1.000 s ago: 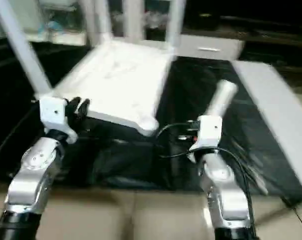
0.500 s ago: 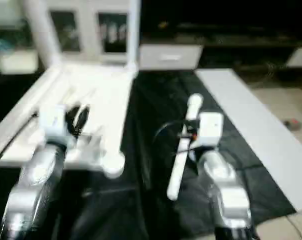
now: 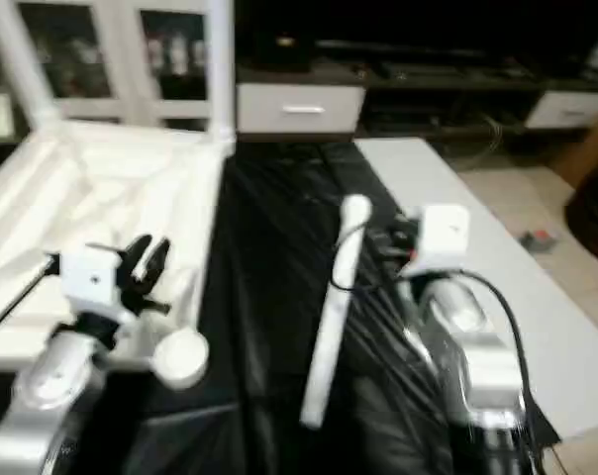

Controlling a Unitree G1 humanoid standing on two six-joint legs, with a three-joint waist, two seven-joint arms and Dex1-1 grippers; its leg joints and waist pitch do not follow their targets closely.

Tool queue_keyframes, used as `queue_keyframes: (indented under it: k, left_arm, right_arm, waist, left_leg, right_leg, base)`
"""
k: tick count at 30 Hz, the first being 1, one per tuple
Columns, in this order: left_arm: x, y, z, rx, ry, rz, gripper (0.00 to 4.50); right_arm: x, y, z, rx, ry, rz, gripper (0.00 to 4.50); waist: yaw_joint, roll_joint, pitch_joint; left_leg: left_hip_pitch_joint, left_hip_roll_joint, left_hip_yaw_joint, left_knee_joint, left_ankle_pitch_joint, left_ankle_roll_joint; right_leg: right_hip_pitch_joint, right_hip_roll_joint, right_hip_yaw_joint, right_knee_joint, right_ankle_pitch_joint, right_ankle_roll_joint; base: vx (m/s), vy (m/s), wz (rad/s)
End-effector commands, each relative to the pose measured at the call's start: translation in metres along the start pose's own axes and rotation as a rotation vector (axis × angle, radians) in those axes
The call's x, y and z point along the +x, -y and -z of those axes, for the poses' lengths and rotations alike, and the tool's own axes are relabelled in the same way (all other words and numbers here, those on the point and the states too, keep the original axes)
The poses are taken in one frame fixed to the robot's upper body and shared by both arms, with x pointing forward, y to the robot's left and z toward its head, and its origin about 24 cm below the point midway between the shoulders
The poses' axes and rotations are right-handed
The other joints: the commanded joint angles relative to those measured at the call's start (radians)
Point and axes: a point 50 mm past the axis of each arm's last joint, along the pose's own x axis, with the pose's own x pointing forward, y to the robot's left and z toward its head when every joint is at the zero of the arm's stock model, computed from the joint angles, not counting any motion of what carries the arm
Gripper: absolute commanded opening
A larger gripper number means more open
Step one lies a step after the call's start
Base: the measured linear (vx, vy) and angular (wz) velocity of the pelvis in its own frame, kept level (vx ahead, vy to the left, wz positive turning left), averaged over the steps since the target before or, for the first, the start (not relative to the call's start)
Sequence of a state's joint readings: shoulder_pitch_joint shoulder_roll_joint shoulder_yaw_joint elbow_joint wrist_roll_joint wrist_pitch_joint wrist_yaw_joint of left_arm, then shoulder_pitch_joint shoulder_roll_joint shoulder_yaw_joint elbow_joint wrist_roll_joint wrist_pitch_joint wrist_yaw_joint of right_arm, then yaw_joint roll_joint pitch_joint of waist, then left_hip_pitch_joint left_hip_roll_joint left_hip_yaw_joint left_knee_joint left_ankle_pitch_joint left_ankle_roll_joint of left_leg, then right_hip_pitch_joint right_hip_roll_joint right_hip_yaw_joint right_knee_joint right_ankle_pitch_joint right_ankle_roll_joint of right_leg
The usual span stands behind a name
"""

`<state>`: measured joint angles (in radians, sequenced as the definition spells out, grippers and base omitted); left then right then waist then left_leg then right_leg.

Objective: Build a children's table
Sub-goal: Pick table leg

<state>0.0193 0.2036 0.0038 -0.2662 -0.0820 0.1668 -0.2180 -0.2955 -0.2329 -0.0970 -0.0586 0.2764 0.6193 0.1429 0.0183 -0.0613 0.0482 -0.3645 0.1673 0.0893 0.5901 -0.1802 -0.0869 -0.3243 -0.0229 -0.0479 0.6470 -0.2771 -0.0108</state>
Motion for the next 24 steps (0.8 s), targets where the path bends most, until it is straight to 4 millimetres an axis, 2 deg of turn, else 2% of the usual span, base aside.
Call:
queue_keyframes:
  k: [1,2,3,4,5,6,7,9,11,12,13,14,16,17,18,19,20,21,22,23,24]
  left_arm:
    - [0.008,0.004,-0.016,0.026,0.071,0.108,1.26]
    - [0.009,0.004,-0.017,0.029,0.074,0.12,1.26]
    - [0.009,0.004,-0.018,0.033,0.077,0.133,1.26]
    - [0.011,0.006,-0.02,0.036,0.076,0.182,1.26]
    - [0.011,0.007,-0.02,0.037,0.076,0.195,1.26]
    - [0.013,0.015,-0.022,0.046,0.046,0.321,1.26]
    - [0.013,0.019,-0.022,0.052,0.025,0.389,1.26]
    - [0.013,0.023,-0.022,0.053,0.01,0.431,1.26]
    - [0.013,0.023,-0.022,0.053,0.01,0.431,1.26]
    - [0.013,0.023,-0.022,0.053,0.01,0.431,1.26]
    - [0.013,0.023,-0.022,0.053,0.01,0.431,1.26]
    - [0.013,0.023,-0.022,0.053,0.01,0.431,1.26]
    - [0.013,0.023,-0.022,0.053,0.01,0.431,1.26]
    - [0.013,0.023,-0.022,0.051,0.009,0.433,1.26]
    - [0.016,0.027,-0.018,0.039,-0.02,0.446,1.26]
    - [0.018,0.029,-0.015,0.033,-0.045,0.443,1.26]
    - [0.018,0.029,-0.015,0.033,-0.045,0.443,1.26]
    - [0.02,0.029,-0.009,0.049,-0.074,0.43,1.26]
    - [0.02,0.028,-0.008,0.052,-0.08,0.427,1.26]
    - [0.021,0.027,-0.007,0.064,-0.091,0.429,1.26]
    - [0.021,0.027,-0.007,0.066,-0.092,0.433,1.26]
  right_arm:
    - [0.006,0.001,0.008,0.029,-0.113,-0.057,0.88]
    - [0.007,0.001,0.008,0.032,-0.125,-0.061,1.01]
    - [0.008,0.001,0.009,0.035,-0.138,-0.065,1.12]
    - [0.01,0.003,0.011,0.014,-0.173,-0.066,1.17]
    - [0.01,0.003,0.011,0.009,-0.182,-0.066,1.22]
    - [0.015,0.012,0.014,-0.125,-0.254,-0.036,1.41]
    - [0.017,0.019,0.015,-0.23,-0.284,0.0,1.53]
    - [0.017,0.03,0.014,-0.357,-0.316,0.029,1.64]
    - [0.017,0.03,0.014,-0.357,-0.316,0.029,1.64]
    - [0.017,0.03,0.014,-0.357,-0.316,0.029,1.64]
    - [0.017,0.03,0.014,-0.357,-0.316,0.029,1.64]
    - [0.017,0.03,0.014,-0.357,-0.316,0.029,1.64]
    - [0.017,0.03,0.014,-0.357,-0.316,0.029,1.64]
    - [0.017,0.031,0.014,-0.368,-0.317,0.026,1.64]
    - [0.01,0.044,0.012,-0.396,-0.33,0.033,1.64]
    - [0.002,0.052,0.014,-0.409,-0.356,0.028,1.64]
    - [0.002,0.052,0.014,-0.409,-0.356,0.028,1.64]
    - [-0.008,0.053,0.025,-0.435,-0.441,-0.019,1.64]
    - [-0.01,0.052,0.028,-0.441,-0.461,-0.032,1.64]
    - [-0.015,0.044,0.042,-0.47,-0.542,-0.097,1.64]
    - [-0.017,0.042,0.046,-0.479,-0.561,-0.113,1.64]
  waist:
    - [0.006,0.022,-0.026]
    - [0.006,0.018,-0.025]
    - [0.018,0.018,-0.023]
    - [0.018,0.018,-0.023]
    - [0.024,0.024,-0.024]
    - [0.028,0.019,-0.028]
    - [0.033,0.023,-0.03]
    - [0.04,0.018,-0.036]
    - [0.043,0.016,-0.037]
    - [0.042,0.016,-0.041]
    - [0.044,0.018,-0.048]
    - [0.045,0.021,-0.049]
    - [0.045,0.017,-0.054]
    - [0.045,0.017,-0.054]
    - [0.047,0.018,-0.056]
    - [0.05,0.022,-0.056]
    - [0.053,0.021,-0.056]
    - [0.062,0.015,-0.052]
    - [0.067,0.017,-0.051]
    - [0.067,0.011,-0.05]
    - [0.067,0.013,-0.049]
  left_leg:
    - [0.04,0.058,-0.002,-0.076,-0.429,-0.042]
    - [0.037,0.056,0.002,-0.076,-0.44,-0.05]
    - [0.035,0.057,0.012,-0.078,-0.45,-0.064]
    - [0.035,0.057,0.012,-0.078,-0.45,-0.064]
    - [0.035,0.056,0.015,-0.078,-0.449,-0.066]
    - [0.029,0.056,0.02,-0.08,-0.423,-0.069]
    - [0.023,0.056,0.026,-0.081,-0.392,-0.074]
    - [0.014,0.057,0.036,-0.081,-0.324,-0.07]
    - [0.012,0.057,0.046,-0.078,-0.293,-0.052]
    - [0.004,0.057,0.046,-0.076,-0.265,-0.043]
    - [0.0,0.058,0.047,-0.075,-0.224,-0.035]
    - [0.004,0.06,0.048,-0.075,-0.218,-0.036]
    - [0.0,0.057,0.054,-0.065,-0.159,-0.019]
    - [0.0,0.057,0.054,-0.065,-0.159,-0.019]
    - [-0.001,0.056,0.058,-0.061,-0.117,-0.001]
    - [0.001,0.058,0.059,-0.059,-0.108,0.004]
    - [0.004,0.059,0.062,-0.058,-0.108,0.007]
    - [-0.001,0.057,0.065,-0.059,-0.116,0.015]
    - [0.002,0.059,0.065,-0.059,-0.127,0.017]
    - [0.001,0.06,0.064,-0.063,-0.144,0.019]
    - [0.003,0.061,0.065,-0.063,-0.168,0.018]
  right_leg:
    - [-0.003,-0.098,0.049,-0.107,-0.259,-0.127]
    - [-0.007,-0.099,0.052,-0.11,-0.303,-0.133]
    - [-0.018,-0.104,0.056,-0.116,-0.359,-0.124]
    - [-0.018,-0.104,0.056,-0.116,-0.359,-0.124]
    - [-0.019,-0.106,0.057,-0.117,-0.366,-0.12]
    - [-0.018,-0.112,0.054,-0.115,-0.371,-0.112]
    - [-0.018,-0.114,0.054,-0.111,-0.348,-0.109]
    - [-0.012,-0.112,0.051,-0.103,-0.27,-0.109]
    - [-0.015,-0.114,0.055,-0.101,-0.233,-0.113]
    - [-0.009,-0.116,0.056,-0.098,-0.206,-0.117]
    - [-0.006,-0.114,0.054,-0.092,-0.144,-0.121]
    - [-0.01,-0.112,0.053,-0.091,-0.115,-0.127]
    - [-0.008,-0.108,0.054,-0.08,0.015,-0.145]
    - [-0.008,-0.108,0.054,-0.08,0.015,-0.145]
    - [-0.006,-0.106,0.054,-0.075,0.081,-0.156]
    - [-0.005,-0.106,0.054,-0.074,0.101,-0.157]
    - [-0.007,-0.102,0.055,-0.077,0.109,-0.155]
    - [-0.004,-0.102,0.055,-0.079,0.102,-0.152]
    - [-0.005,-0.102,0.056,-0.082,0.084,-0.144]
    - [-0.005,-0.104,0.056,-0.083,0.052,-0.141]
    - [-0.01,-0.107,0.057,-0.087,0.006,-0.14]
  base:
    - [-0.112,0.062,0.07]
    - [-0.113,0.059,0.03]
    - [-0.113,0.059,0.03]
    - [-0.08,0.055,0.02]
    - [-0.057,0.052,0.0]
    - [-0.057,0.052,0.0]
    - [-0.039,0.053,-0.04]
    - [-0.013,0.051,-0.07]
    - [0.0,0.0,0.0]
    - [0.0,0.0,0.0]
    - [0.0,0.0,0.0]
    - [0.0,0.0,0.0]
    - [0.0,0.0,0.0]
    - [0.0,0.0,0.0]
    - [0.0,0.0,0.0]
    - [0.0,0.0,0.0]
    - [0.0,0.0,0.0]
    - [0.0,0.0,0.0]
    - [0.0,0.0,0.0]
    - [0.0,0.0,0.0]
    - [0.0,0.0,0.0]
